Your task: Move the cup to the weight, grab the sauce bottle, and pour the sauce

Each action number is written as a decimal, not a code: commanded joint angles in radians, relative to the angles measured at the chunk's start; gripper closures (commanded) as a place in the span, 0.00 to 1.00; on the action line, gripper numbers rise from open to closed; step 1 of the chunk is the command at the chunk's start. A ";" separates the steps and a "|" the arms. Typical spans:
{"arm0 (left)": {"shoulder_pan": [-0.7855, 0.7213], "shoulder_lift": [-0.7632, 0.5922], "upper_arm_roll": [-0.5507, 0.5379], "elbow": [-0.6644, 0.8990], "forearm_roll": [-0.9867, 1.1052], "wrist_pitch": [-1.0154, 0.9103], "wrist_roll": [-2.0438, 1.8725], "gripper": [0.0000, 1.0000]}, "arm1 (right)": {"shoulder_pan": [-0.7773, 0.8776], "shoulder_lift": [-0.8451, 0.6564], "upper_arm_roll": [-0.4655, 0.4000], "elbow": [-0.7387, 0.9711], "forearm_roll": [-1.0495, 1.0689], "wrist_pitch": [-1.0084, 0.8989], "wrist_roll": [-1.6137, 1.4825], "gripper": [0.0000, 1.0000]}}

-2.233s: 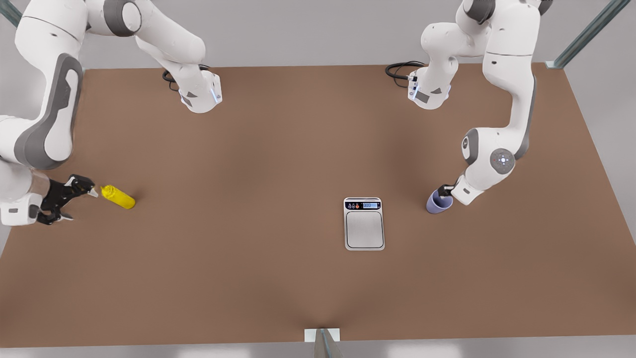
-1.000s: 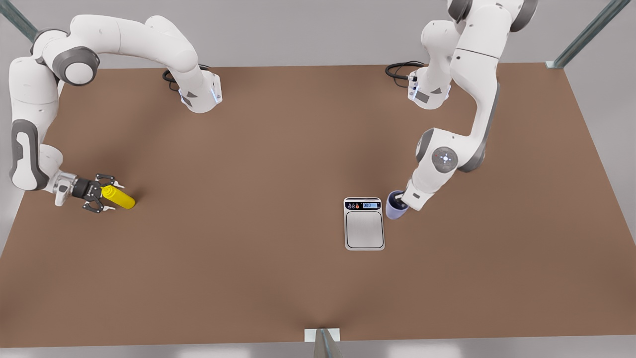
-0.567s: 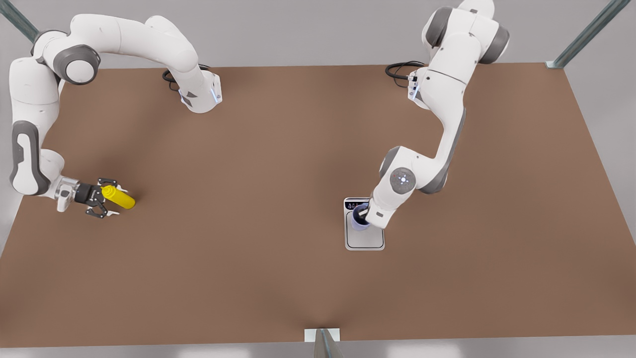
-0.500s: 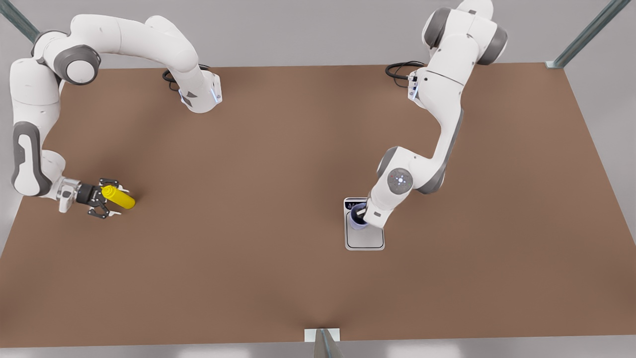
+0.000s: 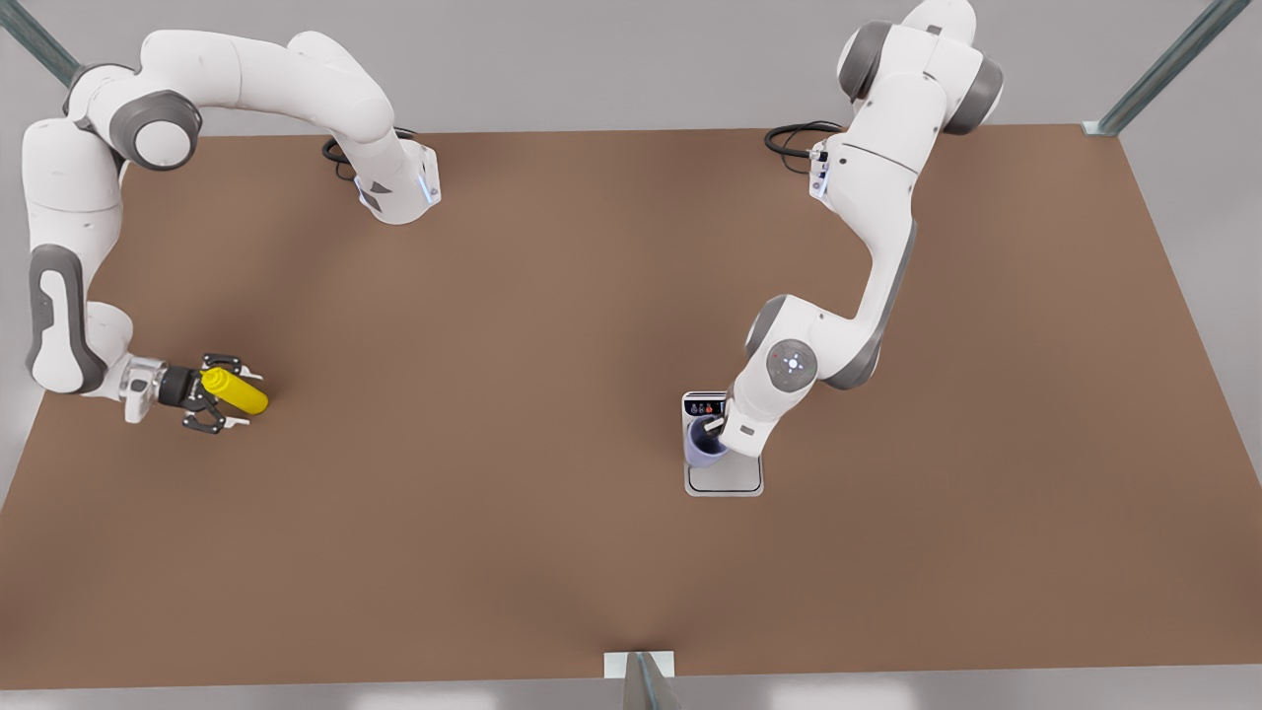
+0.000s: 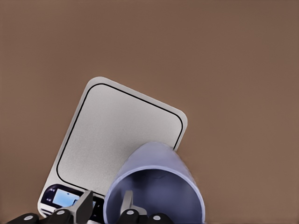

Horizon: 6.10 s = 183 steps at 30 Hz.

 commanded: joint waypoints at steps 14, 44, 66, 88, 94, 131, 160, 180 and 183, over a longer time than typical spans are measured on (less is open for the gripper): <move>0.005 -0.015 0.009 0.043 -0.001 -0.079 0.005 0.47 | 0.000 0.001 0.000 0.002 0.002 0.000 0.006 0.40; 0.422 -0.400 0.087 0.125 0.109 -0.546 0.721 0.00 | 1.167 -0.348 0.008 0.109 -0.500 0.558 1.726 0.43; 0.428 -0.385 0.087 0.154 0.108 -0.503 0.719 0.00 | 1.644 -0.020 0.003 0.499 -1.913 0.118 2.430 0.43; 0.428 -0.382 0.087 0.163 0.108 -0.502 0.721 0.00 | 1.756 0.149 -0.005 0.522 -2.270 -0.040 2.418 0.43; 0.426 -0.380 0.087 0.163 0.109 -0.488 0.722 0.00 | 1.756 0.152 -0.005 0.522 -2.272 -0.038 2.418 0.43; 0.426 -0.382 0.087 0.163 0.109 -0.473 0.730 0.00 | 0.989 -0.143 0.018 0.051 0.095 0.638 0.724 0.43; 0.425 -0.394 0.086 0.177 0.109 -0.487 0.730 0.00 | 0.764 0.124 0.028 0.037 0.638 0.064 -0.067 0.22; 0.426 -0.383 0.086 0.177 0.108 -0.484 0.733 0.00 | 0.647 0.066 -0.054 -0.043 0.494 -0.043 -0.041 0.00; 0.426 -0.382 0.086 0.177 0.108 -0.482 0.733 0.00 | 0.638 -0.084 -0.167 0.061 0.209 -0.135 0.474 0.00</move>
